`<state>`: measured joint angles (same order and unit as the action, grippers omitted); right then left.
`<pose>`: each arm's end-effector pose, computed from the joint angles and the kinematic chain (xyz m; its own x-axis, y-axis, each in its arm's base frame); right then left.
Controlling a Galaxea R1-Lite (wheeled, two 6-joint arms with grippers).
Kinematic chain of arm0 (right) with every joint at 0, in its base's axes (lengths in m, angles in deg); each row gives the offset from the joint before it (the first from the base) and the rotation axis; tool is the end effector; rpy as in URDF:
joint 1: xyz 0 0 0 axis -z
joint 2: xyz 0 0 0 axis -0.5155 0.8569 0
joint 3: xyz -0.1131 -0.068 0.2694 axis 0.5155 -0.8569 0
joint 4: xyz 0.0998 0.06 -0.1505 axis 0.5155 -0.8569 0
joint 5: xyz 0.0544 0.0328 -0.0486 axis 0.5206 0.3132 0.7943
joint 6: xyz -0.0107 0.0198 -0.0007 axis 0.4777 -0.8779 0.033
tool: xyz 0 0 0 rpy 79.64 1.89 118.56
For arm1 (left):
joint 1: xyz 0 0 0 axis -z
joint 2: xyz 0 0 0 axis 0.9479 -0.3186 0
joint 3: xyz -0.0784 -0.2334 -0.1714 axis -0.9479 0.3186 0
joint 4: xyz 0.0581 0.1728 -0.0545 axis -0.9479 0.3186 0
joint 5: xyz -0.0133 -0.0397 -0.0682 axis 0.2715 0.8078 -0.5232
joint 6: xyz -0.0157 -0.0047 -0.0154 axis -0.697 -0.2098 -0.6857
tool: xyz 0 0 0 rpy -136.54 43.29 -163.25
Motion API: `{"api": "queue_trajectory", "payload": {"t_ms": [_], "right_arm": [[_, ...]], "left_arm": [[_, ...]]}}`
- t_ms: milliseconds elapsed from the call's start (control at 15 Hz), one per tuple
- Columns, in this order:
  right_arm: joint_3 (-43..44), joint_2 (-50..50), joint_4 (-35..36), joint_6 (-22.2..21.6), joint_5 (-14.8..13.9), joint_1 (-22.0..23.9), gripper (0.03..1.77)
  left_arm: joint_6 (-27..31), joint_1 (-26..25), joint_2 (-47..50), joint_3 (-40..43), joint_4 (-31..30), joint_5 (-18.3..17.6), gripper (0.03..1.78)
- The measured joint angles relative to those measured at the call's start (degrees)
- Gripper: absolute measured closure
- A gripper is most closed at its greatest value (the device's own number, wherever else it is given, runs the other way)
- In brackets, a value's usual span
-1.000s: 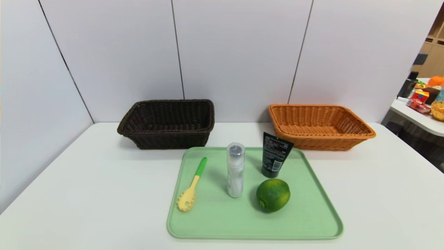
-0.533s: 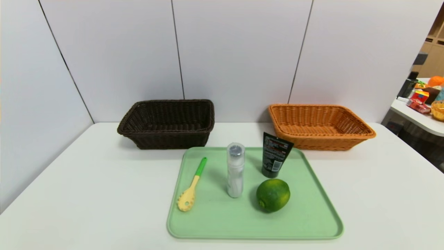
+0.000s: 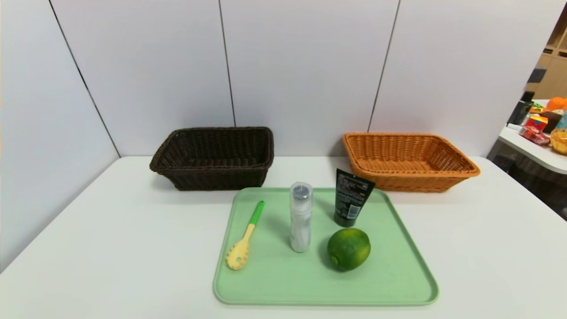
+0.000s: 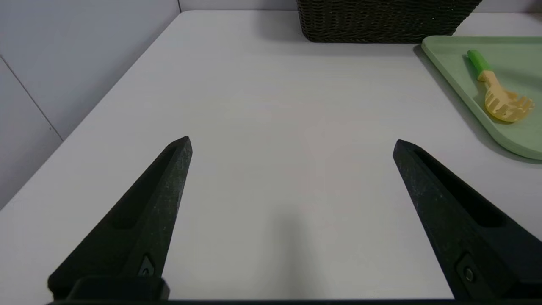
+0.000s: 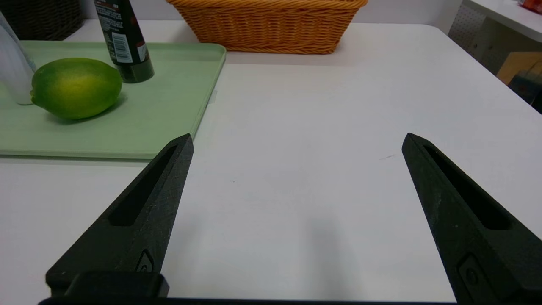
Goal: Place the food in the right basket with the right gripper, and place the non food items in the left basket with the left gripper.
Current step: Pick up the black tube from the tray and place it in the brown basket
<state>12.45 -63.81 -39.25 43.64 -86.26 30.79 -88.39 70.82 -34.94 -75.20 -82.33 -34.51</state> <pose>-0.0236 0.0002 0.0772 0.9999 0.0151 -0.0071 -0.0153 0.9996 -0.0239 -0.0232 0.0004 0.0786 0.9989 0.0440 0.0182 -0.0437 0.9989 -0.0160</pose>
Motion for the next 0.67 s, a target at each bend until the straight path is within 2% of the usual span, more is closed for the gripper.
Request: {"api": "queue_trajectory", "payload": {"t_ms": [133,267,667], "right_arm": [[0.4,0.1,-0.6,2.1,1.0,0.0,0.10],[3.7,1.8,-1.3,2.2,2.7,0.0,0.10],[21.1,18.1,-2.8,1.8,7.4,-0.9,0.10]], "left_arm": [[1.4,0.0,-0.1,-2.5,0.5,-1.4,0.12],[1.6,0.0,-1.9,-8.2,3.3,-3.9,0.12],[2.0,-0.2,-18.2,-28.7,6.4,-6.3,0.12]]}}
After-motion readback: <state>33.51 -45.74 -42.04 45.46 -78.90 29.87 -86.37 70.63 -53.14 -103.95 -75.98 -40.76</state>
